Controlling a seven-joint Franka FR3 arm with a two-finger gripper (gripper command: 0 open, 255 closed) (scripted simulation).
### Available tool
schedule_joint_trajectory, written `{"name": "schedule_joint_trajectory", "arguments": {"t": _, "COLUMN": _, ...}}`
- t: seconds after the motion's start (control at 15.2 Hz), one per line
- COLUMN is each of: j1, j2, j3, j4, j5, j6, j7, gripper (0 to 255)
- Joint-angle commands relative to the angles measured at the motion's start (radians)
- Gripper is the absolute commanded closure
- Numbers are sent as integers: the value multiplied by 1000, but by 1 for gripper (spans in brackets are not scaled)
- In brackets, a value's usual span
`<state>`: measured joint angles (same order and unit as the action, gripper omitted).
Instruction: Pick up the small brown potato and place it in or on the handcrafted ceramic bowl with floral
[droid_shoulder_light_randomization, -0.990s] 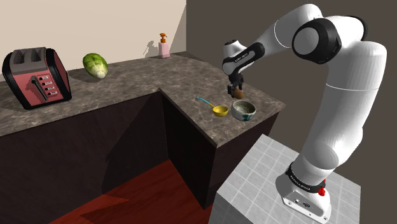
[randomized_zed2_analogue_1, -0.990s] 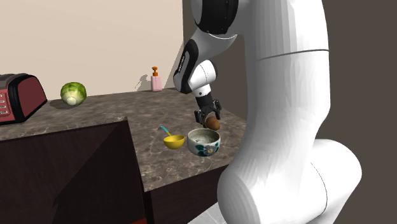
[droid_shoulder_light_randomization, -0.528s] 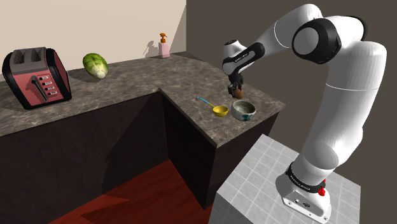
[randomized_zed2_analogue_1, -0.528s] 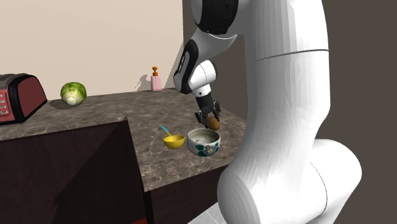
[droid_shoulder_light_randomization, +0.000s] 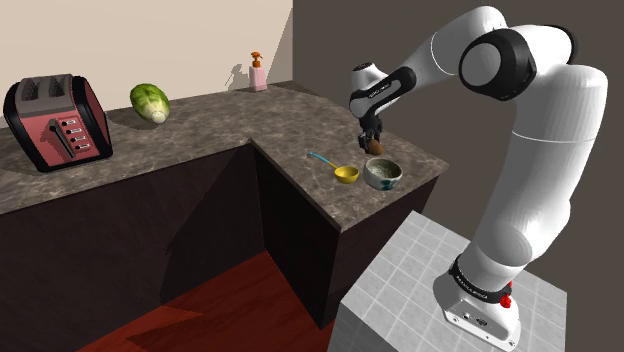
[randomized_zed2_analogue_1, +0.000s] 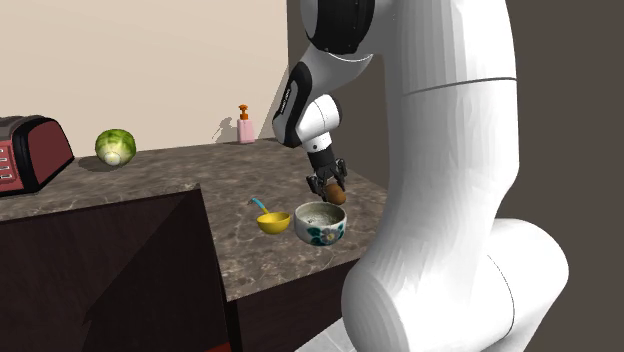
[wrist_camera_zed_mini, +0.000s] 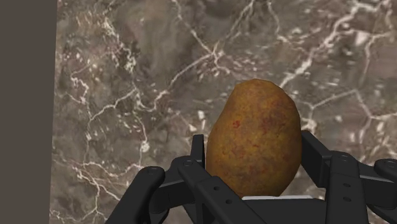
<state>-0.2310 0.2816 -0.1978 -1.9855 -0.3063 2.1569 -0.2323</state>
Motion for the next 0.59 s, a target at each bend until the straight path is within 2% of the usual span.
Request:
{"name": "schedule_joint_trajectory", "arguments": {"t": 0.0, "j1": 1, "j2": -8, "j3": 0, "j4": 3, "j5": 1, "j6": -11, "j7": -3, "gripper": 255}}
{"name": "schedule_joint_trajectory", "arguments": {"t": 0.53, "j1": 5, "j2": -62, "j3": 1, "j4": 43, "j5": 5, "j6": -102, "j7": -26, "gripper": 255}}
